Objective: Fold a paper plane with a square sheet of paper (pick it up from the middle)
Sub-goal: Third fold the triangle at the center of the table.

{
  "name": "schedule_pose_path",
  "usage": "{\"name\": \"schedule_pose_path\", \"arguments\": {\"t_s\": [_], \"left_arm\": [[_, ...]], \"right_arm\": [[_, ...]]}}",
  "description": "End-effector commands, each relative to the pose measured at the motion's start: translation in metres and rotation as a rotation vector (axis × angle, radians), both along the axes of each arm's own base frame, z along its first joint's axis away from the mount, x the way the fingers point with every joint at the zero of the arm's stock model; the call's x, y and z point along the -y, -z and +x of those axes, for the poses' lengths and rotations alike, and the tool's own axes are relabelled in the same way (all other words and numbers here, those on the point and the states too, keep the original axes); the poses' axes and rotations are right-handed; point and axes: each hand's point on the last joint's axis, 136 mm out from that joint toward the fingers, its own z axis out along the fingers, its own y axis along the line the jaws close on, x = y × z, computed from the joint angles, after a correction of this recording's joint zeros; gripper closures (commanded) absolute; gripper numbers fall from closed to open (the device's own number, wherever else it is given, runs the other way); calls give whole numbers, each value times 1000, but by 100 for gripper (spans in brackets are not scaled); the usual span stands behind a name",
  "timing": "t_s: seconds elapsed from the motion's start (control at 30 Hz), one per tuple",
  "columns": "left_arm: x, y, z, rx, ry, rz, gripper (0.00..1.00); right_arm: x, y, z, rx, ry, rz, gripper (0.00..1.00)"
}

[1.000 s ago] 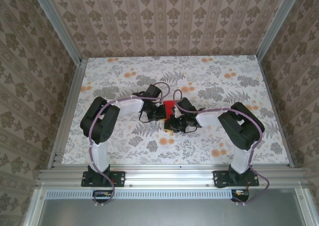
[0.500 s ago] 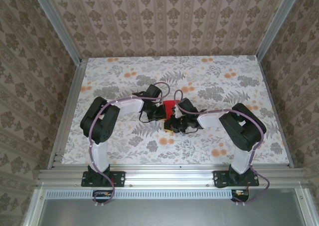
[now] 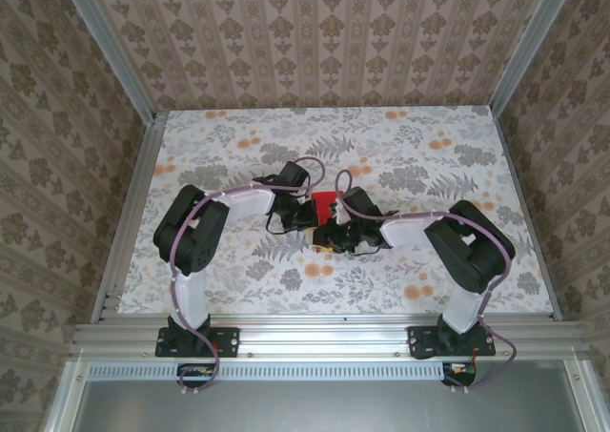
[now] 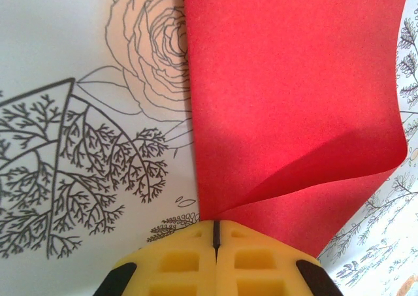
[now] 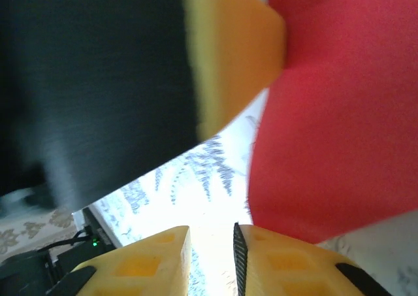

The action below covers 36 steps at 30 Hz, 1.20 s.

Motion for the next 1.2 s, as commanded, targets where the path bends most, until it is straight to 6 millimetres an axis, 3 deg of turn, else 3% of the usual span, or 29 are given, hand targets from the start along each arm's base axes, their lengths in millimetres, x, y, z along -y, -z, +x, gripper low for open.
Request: {"name": "schedule_pose_path", "arguments": {"t_s": [0.0,0.3,0.63,1.17], "left_arm": [[-18,25,-8,-47,-20,104,94],[-17,25,-7,-44,-15,102,94],[-11,16,-3,-28,-3,76,94],[8,-15,16,55,18,-10,86]], "right_arm": [[3,-36,10,116,18,66,72],[30,-16,15,107,83,-19,75],[24,0,30,73,91,-53,81],[32,24,29,20,121,-115,82]]}}
